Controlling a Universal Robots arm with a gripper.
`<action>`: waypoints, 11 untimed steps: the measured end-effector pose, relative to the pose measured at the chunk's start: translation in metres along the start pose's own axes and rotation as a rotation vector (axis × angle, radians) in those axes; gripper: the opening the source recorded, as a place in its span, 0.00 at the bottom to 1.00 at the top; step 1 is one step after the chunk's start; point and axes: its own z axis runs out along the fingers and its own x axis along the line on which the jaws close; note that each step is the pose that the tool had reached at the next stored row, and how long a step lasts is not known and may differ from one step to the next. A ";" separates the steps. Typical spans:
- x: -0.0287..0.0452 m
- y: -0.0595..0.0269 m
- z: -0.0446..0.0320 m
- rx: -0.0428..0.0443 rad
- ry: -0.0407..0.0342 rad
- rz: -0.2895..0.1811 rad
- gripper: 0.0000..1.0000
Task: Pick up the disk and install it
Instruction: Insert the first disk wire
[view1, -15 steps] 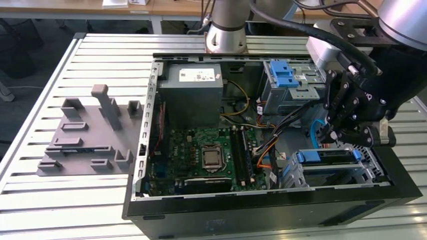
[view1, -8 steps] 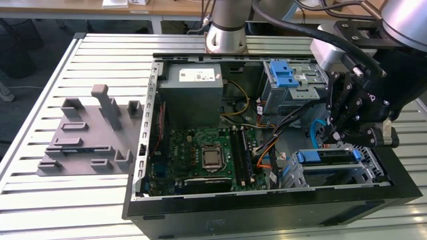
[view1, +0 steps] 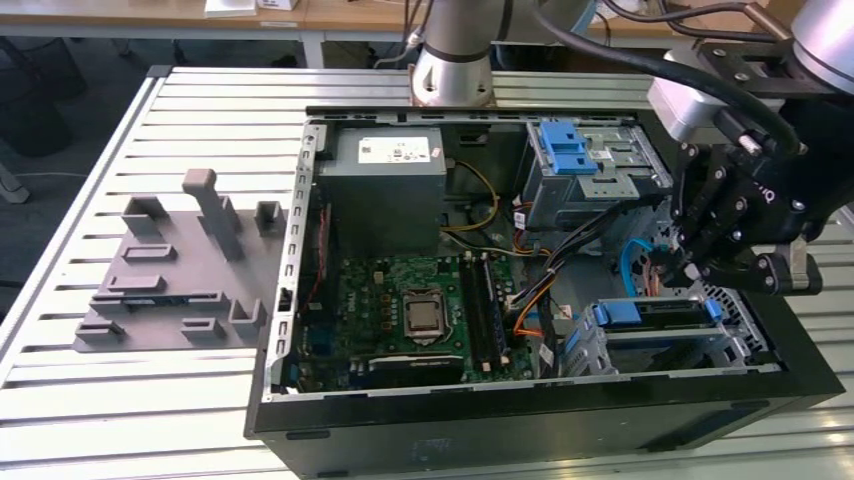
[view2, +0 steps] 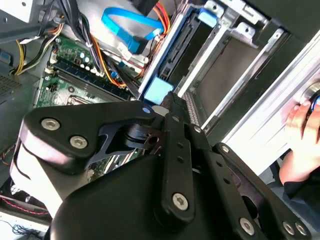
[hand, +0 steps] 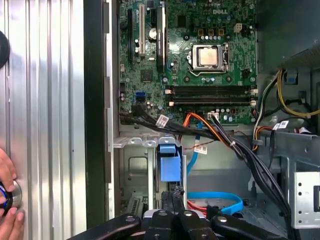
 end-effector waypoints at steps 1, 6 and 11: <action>0.0000 -0.0018 0.0001 0.0000 0.0000 0.000 0.12; -0.0003 -0.0108 0.0002 0.0000 0.0000 0.000 0.12; -0.0009 -0.0193 0.0005 -0.0001 -0.0001 0.000 0.12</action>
